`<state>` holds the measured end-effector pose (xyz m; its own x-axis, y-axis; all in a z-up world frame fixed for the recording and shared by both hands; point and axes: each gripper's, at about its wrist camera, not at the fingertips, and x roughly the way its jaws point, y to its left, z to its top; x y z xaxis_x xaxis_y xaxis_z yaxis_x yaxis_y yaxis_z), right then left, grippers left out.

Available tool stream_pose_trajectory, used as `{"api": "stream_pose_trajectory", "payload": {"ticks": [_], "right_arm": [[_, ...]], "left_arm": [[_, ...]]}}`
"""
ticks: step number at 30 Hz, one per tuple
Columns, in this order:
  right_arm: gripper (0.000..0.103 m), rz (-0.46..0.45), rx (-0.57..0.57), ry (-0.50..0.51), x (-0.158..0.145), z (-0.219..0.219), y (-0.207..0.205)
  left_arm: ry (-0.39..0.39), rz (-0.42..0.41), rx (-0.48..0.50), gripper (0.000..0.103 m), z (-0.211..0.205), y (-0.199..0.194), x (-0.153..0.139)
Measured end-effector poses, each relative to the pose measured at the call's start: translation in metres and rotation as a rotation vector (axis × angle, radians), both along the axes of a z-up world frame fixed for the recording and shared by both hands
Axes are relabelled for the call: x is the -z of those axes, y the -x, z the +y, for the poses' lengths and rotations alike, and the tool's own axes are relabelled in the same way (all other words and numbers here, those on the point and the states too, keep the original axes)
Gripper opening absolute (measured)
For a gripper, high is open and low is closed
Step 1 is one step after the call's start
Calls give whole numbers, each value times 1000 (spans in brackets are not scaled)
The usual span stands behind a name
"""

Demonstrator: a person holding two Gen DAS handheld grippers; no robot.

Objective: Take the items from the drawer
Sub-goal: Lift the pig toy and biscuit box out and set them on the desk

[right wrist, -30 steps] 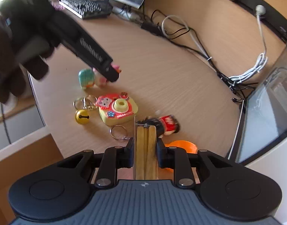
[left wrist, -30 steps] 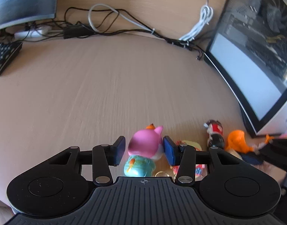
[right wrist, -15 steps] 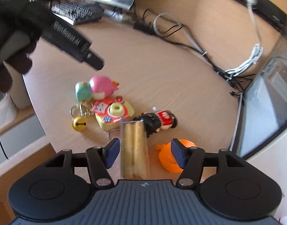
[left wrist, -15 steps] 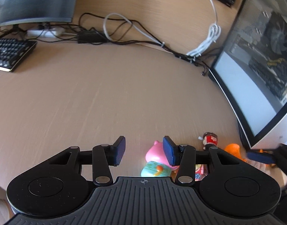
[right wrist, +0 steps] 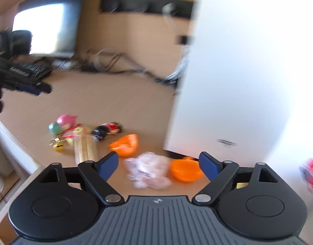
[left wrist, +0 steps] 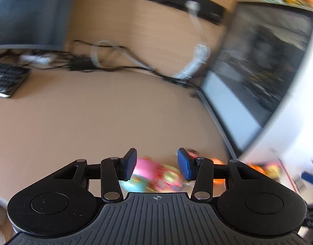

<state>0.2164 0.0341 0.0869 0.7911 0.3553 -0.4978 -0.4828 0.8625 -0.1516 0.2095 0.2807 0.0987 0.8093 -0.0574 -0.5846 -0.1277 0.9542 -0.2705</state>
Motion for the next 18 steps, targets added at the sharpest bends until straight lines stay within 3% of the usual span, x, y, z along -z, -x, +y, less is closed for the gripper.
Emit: {"api": "stream_pose_trajectory", "payload": {"ticks": [2, 5, 10, 13, 18], "right_arm": [[100, 1, 60, 5, 5, -17, 9], [100, 96, 65, 66, 19, -31, 12], [99, 192, 85, 123, 38, -42, 17], [99, 222, 85, 134, 45, -43, 20], [99, 249, 40, 155, 54, -37, 27]], "left_arm": [[-7, 10, 90, 48, -22, 4, 3], [-20, 55, 185, 48, -51, 5, 15], [60, 174, 306, 48, -86, 3, 47], [54, 217, 313, 48, -101, -8, 63], [78, 216, 289, 46, -109, -33, 73]]}}
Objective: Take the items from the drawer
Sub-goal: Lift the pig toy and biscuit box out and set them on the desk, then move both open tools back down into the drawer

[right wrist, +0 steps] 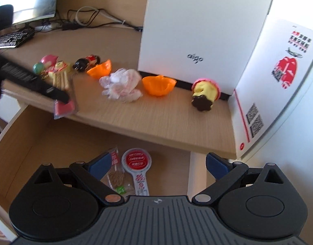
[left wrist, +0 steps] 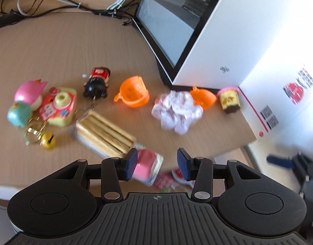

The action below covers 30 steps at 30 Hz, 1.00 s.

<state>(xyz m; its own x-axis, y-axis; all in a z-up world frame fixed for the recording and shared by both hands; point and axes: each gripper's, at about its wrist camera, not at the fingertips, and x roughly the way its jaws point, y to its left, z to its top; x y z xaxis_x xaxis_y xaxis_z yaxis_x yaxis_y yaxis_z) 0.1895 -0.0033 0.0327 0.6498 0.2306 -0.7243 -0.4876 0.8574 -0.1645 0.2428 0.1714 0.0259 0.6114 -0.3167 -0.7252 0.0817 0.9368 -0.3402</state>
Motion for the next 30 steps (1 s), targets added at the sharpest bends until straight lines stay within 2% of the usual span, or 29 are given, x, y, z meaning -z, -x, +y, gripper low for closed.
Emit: {"api": "stream_pose_trajectory", "payload": {"ticks": [6, 13, 16, 20, 22, 23, 24, 25, 30], "right_arm": [[99, 52, -27, 12, 14, 3, 0], [99, 115, -38, 13, 30, 7, -5], [97, 138, -57, 16, 36, 14, -10], [96, 172, -91, 23, 47, 23, -20], [89, 196, -101, 35, 57, 28, -26], [82, 212, -110, 45, 62, 31, -28], [75, 229, -123, 56, 68, 33, -31], [72, 247, -138, 66, 73, 36, -33], [71, 300, -169, 94, 93, 50, -41]], "left_arm": [[-69, -18, -5, 44, -10, -23, 0], [-107, -25, 6, 44, -13, -22, -5], [-89, -29, 31, 44, -11, -11, -9], [-28, 6, 150, 44, -18, 11, -8], [-7, 42, 193, 44, -24, 22, 1], [-3, 59, 204, 44, -26, 27, 6], [-1, 75, 209, 44, -27, 32, 11], [2, 92, 207, 44, -28, 37, 17], [29, 173, 133, 44, -16, 50, 42]]}}
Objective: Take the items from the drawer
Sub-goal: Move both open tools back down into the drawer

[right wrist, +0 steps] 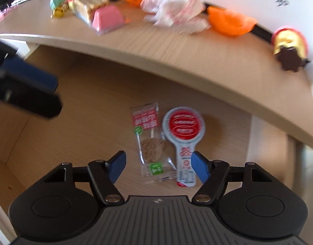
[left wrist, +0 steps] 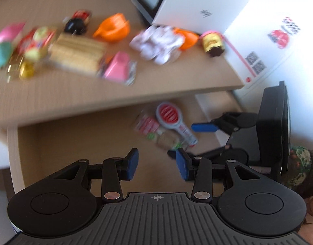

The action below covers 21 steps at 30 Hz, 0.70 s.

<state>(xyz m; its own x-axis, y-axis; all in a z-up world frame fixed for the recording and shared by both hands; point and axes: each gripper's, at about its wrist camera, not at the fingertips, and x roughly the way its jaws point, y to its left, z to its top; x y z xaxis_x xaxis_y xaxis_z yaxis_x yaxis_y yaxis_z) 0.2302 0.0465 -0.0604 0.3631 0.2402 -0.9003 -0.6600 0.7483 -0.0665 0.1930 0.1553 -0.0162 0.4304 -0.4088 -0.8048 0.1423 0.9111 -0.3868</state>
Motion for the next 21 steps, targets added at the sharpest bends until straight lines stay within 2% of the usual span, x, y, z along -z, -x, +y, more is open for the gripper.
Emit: {"api": "stream_pose_trajectory", "payload": {"ticks": [6, 15, 18, 21], "right_arm": [[71, 35, -13, 12, 11, 13, -6], [71, 144, -76, -73, 16, 45, -2], [71, 62, -117, -55, 7, 47, 4], [71, -27, -89, 4, 3, 38, -2]], "left_arm": [[-2, 45, -75, 44, 14, 6, 10], [-11, 60, -150, 44, 31, 11, 12], [-4, 61, -160, 44, 34, 13, 12], [0, 65, -166, 44, 34, 15, 13]]}}
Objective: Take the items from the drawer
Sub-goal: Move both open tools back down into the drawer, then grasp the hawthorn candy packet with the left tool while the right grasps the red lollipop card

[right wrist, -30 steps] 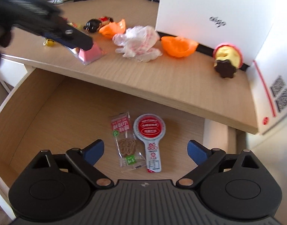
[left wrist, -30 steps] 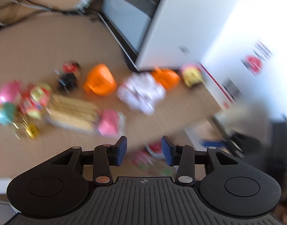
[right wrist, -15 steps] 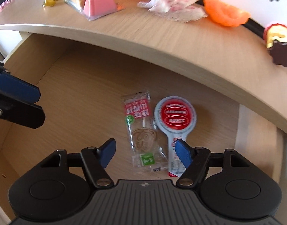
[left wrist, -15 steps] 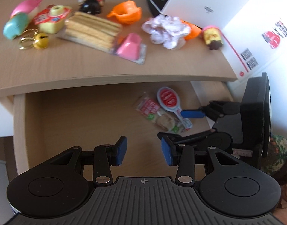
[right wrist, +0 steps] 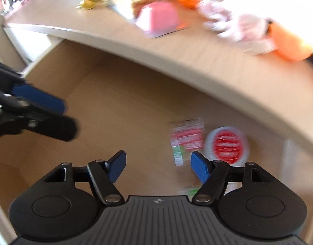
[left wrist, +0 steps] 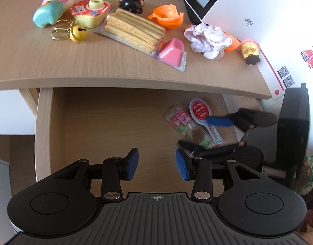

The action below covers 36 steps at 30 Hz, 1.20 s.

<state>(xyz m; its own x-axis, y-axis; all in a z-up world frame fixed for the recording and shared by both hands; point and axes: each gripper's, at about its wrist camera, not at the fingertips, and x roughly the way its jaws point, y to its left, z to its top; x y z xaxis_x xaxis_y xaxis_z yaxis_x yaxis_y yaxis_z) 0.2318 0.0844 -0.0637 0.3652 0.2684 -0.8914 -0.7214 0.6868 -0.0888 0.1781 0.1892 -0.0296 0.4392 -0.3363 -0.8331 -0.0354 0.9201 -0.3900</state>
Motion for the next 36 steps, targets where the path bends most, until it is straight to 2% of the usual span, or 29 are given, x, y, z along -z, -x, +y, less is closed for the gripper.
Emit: {"api": "stream_pose_trajectory", "payload": {"ticks": [3, 7, 10, 17, 21, 24, 29, 32, 36], "right_arm": [[71, -15, 71, 45, 7, -12, -14], [71, 111, 154, 9, 17, -19, -28], [78, 134, 122, -6, 17, -8, -24], [78, 243, 7, -83, 21, 25, -15], [78, 195, -69, -84, 7, 23, -4], [78, 120, -48, -61, -8, 3, -3], [78, -4, 110, -31, -33, -41, -3], [78, -33, 208, -47, -40, -76, 7], [78, -39, 282, -69, -49, -96, 9]], "left_arm": [[6, -4, -5, 44, -1, 1, 0], [5, -6, -20, 44, 0, 1, 0], [-2, -6, -35, 44, 3, 1, -1], [-14, -3, -62, 44, 10, 8, -3], [-19, 0, -60, 44, 10, 8, -2], [-21, 5, -43, 44, 2, 3, -1], [-4, 35, 2, 44, -25, -12, 13], [-20, 49, 15, 44, -44, -24, 25], [-74, 81, -39, 44, -61, -39, 39]]}}
